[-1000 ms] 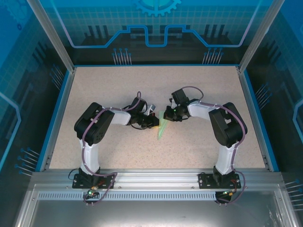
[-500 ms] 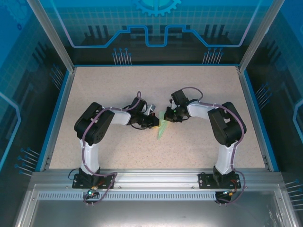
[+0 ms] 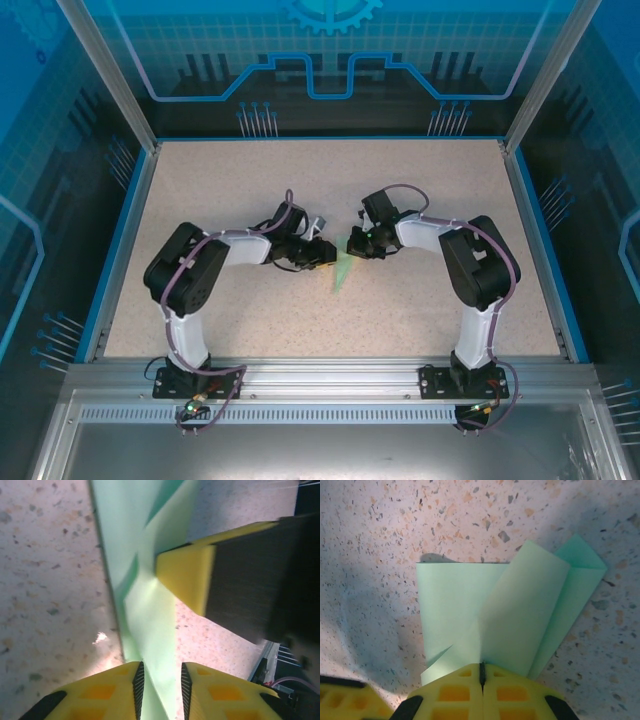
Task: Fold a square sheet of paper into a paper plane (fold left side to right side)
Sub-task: Fold the wing for the fifth time at the center of the table.
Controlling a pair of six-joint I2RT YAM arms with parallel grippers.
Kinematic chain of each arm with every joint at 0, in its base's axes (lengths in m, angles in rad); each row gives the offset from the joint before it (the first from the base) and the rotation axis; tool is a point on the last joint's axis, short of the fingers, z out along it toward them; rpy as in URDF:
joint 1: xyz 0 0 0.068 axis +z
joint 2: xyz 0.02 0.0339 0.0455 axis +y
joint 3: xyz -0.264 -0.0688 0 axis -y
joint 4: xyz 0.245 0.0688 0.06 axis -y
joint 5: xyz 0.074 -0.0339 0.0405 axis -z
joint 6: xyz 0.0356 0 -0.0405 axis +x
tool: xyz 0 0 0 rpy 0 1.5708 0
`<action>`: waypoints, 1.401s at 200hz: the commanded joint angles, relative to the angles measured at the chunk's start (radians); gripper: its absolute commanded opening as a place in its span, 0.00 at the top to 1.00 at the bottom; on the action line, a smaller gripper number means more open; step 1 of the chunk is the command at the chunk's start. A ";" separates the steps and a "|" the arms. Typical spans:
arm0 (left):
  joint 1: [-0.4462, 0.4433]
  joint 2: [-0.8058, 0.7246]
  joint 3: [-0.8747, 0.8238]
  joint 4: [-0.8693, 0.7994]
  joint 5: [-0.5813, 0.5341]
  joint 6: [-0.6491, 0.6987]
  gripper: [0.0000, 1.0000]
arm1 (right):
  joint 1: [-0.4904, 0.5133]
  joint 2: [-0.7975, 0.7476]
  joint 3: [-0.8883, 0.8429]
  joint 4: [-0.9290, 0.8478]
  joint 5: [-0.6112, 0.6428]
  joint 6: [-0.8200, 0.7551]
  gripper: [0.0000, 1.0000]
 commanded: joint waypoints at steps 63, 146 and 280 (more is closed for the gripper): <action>-0.086 -0.087 -0.082 0.080 0.094 -0.141 0.74 | 0.016 0.029 -0.041 -0.043 0.019 -0.011 0.99; -0.107 0.008 -0.056 0.066 0.046 -0.151 0.75 | 0.017 0.026 -0.041 -0.047 0.019 -0.016 0.98; -0.134 0.058 -0.080 0.000 -0.013 -0.167 0.76 | 0.017 -0.010 -0.036 -0.044 0.018 -0.040 0.97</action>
